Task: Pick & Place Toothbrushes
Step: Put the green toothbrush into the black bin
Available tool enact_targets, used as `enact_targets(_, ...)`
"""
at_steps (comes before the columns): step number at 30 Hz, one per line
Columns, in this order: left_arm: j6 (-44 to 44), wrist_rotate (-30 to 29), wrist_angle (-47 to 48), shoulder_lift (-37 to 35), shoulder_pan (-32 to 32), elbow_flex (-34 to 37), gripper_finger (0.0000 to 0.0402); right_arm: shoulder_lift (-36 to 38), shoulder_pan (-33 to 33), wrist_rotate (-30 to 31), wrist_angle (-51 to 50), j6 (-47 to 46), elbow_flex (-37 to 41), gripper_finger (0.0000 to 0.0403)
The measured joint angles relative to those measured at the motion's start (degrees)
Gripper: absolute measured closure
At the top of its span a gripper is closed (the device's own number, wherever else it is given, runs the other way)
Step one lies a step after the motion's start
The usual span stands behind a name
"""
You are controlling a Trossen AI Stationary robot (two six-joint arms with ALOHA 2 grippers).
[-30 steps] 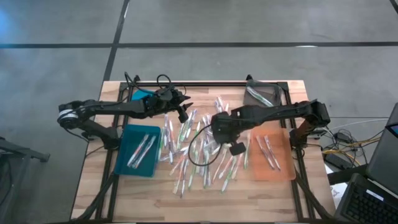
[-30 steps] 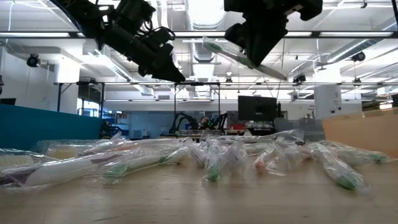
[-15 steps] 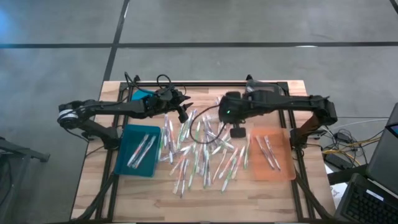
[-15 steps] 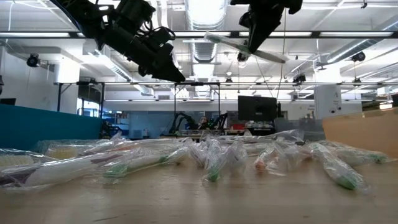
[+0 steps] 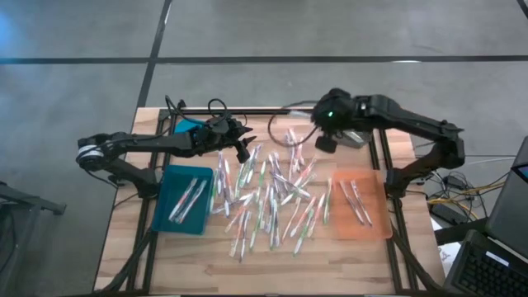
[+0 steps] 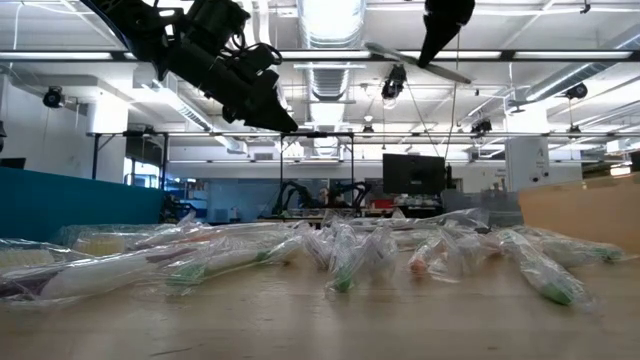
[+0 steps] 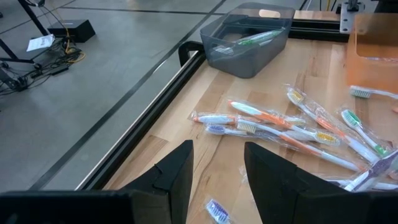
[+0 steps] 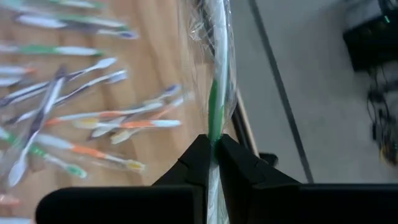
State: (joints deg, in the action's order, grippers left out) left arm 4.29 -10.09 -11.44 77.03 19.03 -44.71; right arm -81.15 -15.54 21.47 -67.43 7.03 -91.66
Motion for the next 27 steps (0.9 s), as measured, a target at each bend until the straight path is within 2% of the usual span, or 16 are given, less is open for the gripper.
enact_targets(8, 0.0, -0.01, 0.0, 0.0, -0.02, -0.01, 0.0252, 2.04, -10.32, 0.13, 0.01, -0.6, 0.0, 0.0385)
enact_targets(13, 0.0, 0.0, -0.02, 0.0, -0.02, -0.02, 0.0252, 1.87, -16.07, -0.29, -0.06, 3.04, 0.0, 0.0385)
enact_targets(27, 0.0, -0.01, -0.02, 0.0, -0.02, -0.01, 0.0252, -0.35, -26.14, -0.92, -2.92, 5.6, 0.03, 0.0385)
